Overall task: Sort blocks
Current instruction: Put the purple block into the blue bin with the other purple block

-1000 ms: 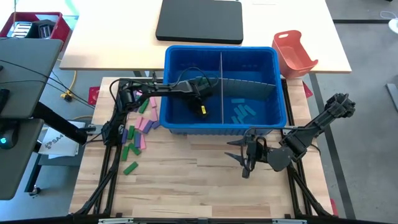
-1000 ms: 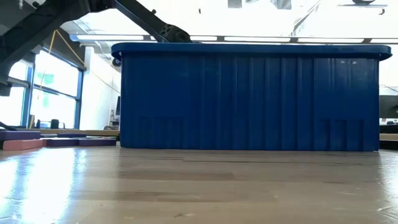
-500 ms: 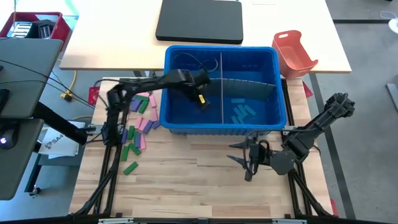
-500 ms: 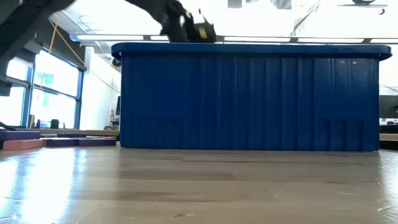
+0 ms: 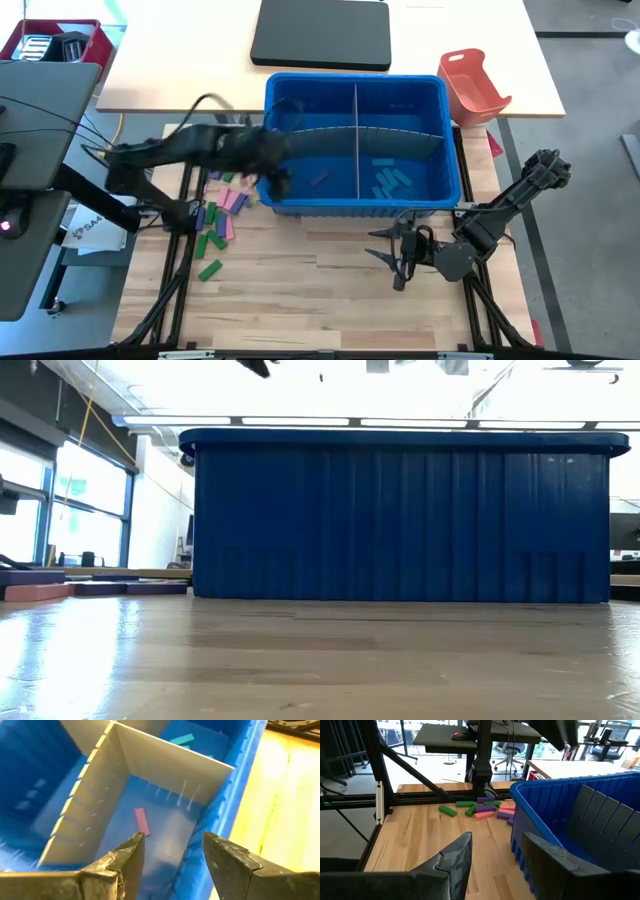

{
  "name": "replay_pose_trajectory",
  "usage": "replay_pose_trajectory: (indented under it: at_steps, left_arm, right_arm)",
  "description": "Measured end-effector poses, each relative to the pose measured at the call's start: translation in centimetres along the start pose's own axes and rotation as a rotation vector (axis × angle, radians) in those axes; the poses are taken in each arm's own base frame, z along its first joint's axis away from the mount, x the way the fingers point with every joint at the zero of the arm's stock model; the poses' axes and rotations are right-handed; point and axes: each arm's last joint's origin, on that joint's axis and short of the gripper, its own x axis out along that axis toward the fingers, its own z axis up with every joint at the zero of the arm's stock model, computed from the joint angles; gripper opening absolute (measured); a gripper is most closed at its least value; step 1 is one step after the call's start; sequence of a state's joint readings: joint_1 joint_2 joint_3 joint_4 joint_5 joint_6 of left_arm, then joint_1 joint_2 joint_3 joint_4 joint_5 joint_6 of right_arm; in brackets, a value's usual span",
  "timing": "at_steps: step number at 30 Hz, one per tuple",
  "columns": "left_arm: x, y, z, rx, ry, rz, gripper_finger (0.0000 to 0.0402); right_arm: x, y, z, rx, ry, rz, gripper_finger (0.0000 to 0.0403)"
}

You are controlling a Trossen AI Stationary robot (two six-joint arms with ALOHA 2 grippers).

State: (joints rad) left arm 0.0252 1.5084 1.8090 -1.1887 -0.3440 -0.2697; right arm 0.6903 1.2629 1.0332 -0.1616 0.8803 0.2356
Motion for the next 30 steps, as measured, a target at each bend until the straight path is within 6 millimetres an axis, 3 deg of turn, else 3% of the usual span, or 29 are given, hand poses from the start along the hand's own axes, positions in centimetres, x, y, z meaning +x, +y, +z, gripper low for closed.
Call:
replay_pose_trajectory:
  at_steps: [4, 9, 20, 25, 30]
  left_arm:
    - [-3.5, -2.4, -2.3, 0.027, -0.032, 0.083, 0.0190]
    - [-4.1, -5.3, -6.4, 0.088, 0.013, 0.146, 0.0190]
    - [-0.1, -9.8, -17.6, 0.159, 0.229, 0.206, 0.0190]
    - [2.6, -9.3, -21.1, 0.060, 0.230, 0.200, 0.0190]
    - [5.7, -8.3, -23.5, -0.002, 0.137, 0.046, 0.0190]
  right_arm:
    - [0.0, 0.0, 0.0, -0.007, 0.000, 0.000, 0.0169]
    - [0.0, 0.0, 0.0, -0.008, 0.000, 0.000, 0.0169]
    - [0.0, 0.0, 0.0, -0.009, 0.000, 0.000, 0.0169]
    - [0.1, -0.1, 0.0, -0.017, 0.001, -0.003, 0.0169]
    - [0.1, -0.1, 0.0, -0.017, -0.001, -0.010, 0.0169]
